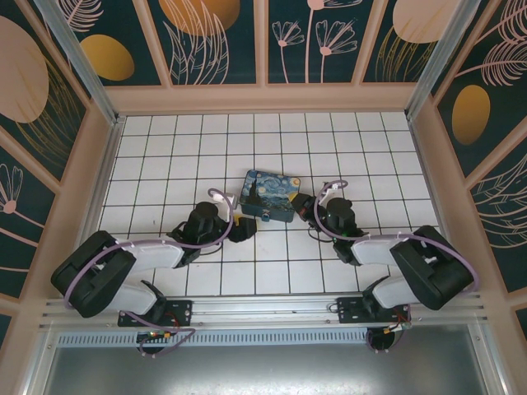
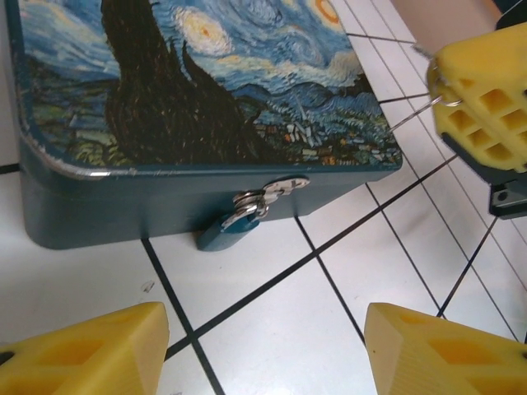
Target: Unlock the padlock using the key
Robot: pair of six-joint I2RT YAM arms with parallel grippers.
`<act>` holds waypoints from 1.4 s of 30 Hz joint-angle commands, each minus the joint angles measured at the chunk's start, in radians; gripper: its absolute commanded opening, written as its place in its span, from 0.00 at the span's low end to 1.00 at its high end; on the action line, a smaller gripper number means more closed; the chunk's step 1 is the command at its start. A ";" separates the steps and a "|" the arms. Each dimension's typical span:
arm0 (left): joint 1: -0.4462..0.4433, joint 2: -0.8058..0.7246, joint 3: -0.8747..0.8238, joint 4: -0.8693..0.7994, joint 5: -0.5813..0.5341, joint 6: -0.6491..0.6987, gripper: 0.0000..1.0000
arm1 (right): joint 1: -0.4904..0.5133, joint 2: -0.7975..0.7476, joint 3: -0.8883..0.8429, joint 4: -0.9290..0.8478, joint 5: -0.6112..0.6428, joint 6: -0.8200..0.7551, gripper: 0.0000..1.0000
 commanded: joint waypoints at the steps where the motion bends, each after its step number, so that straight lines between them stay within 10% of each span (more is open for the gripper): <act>1: -0.005 0.027 -0.005 0.093 0.008 0.034 0.64 | -0.020 0.028 0.022 0.084 -0.033 0.021 0.00; 42: -0.015 0.413 0.113 0.325 -0.018 0.080 0.58 | -0.034 0.168 0.101 0.077 -0.069 0.038 0.00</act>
